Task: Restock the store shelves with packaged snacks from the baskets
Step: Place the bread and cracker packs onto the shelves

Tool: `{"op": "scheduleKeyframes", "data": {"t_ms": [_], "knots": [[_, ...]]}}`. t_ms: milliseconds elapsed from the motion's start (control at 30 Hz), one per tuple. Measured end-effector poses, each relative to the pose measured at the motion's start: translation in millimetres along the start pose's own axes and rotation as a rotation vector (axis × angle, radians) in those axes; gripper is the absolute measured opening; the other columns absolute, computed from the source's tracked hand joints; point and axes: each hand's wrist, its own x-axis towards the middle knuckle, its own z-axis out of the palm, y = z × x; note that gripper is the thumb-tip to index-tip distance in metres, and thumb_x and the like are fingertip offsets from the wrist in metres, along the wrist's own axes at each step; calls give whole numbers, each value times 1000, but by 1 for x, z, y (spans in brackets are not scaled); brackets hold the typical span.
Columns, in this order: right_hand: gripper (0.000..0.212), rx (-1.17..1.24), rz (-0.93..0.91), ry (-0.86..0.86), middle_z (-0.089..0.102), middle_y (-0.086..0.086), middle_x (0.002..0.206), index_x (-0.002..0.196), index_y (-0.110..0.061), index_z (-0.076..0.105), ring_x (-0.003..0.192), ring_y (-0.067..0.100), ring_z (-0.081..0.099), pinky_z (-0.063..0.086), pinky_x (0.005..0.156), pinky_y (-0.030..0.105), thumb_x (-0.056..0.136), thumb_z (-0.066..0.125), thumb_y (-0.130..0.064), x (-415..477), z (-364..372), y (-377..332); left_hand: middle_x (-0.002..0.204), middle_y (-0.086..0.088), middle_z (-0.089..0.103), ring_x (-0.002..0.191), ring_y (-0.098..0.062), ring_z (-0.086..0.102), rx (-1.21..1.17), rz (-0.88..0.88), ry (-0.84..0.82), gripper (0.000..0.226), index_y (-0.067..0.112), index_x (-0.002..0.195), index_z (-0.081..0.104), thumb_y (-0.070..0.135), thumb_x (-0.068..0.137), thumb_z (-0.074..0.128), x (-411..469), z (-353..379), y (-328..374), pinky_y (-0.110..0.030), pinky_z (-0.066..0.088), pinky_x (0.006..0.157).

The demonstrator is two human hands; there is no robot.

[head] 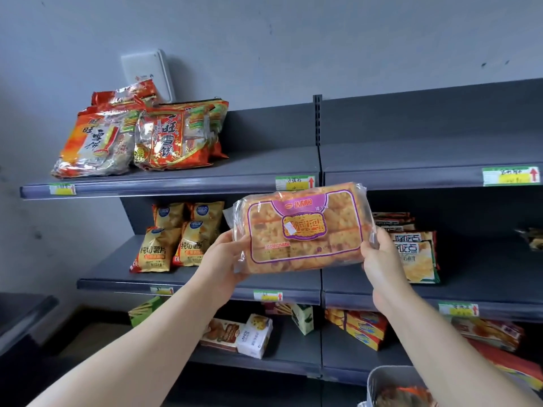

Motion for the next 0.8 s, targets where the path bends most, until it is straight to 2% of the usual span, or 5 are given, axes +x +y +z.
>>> {"op": "scheduleKeyframes", "data": {"t_ms": [300, 500, 600, 733, 800], "knots": [[29, -72, -156, -24, 62, -7, 116, 127, -24, 53, 109, 13, 56, 43, 80, 26, 103, 42, -12, 28, -5, -68, 114, -9, 73, 100, -28, 70, 14, 151, -73, 25, 18, 122, 61, 15, 97, 57, 26, 16, 56, -45, 55, 88], [22, -193, -273, -35, 63, -4, 113, 114, -26, 56, 98, 16, 60, 49, 73, 29, 99, 50, -12, 90, 14, -124, 104, -2, 72, 92, -18, 69, 169, 299, 7, 20, 20, 118, 61, 15, 98, 58, 78, 44, 126, -30, 53, 67], [23, -257, -289, -45, 62, 0, 115, 114, -29, 53, 91, 15, 57, 42, 62, 25, 97, 51, -13, 131, 32, -131, 108, -2, 68, 91, -17, 65, 338, 394, 95, 21, 20, 118, 59, 17, 98, 57, 123, 60, 145, -26, 46, 66], [52, -454, -193, -101, 42, 8, 138, 143, -29, 39, 92, 21, 51, 43, 71, 30, 95, 56, -22, 179, 50, -124, 117, -6, 62, 104, -27, 59, 821, 409, 252, 31, 29, 123, 58, 40, 94, 53, 188, 70, 153, -42, 53, 89], [60, -663, -138, -136, 29, 12, 144, 148, -30, 32, 97, 26, 51, 48, 80, 35, 93, 57, -30, 197, 56, -122, 107, -5, 61, 93, -25, 60, 983, 379, 302, 29, 26, 117, 59, 41, 94, 53, 215, 71, 150, -35, 53, 78]]}}
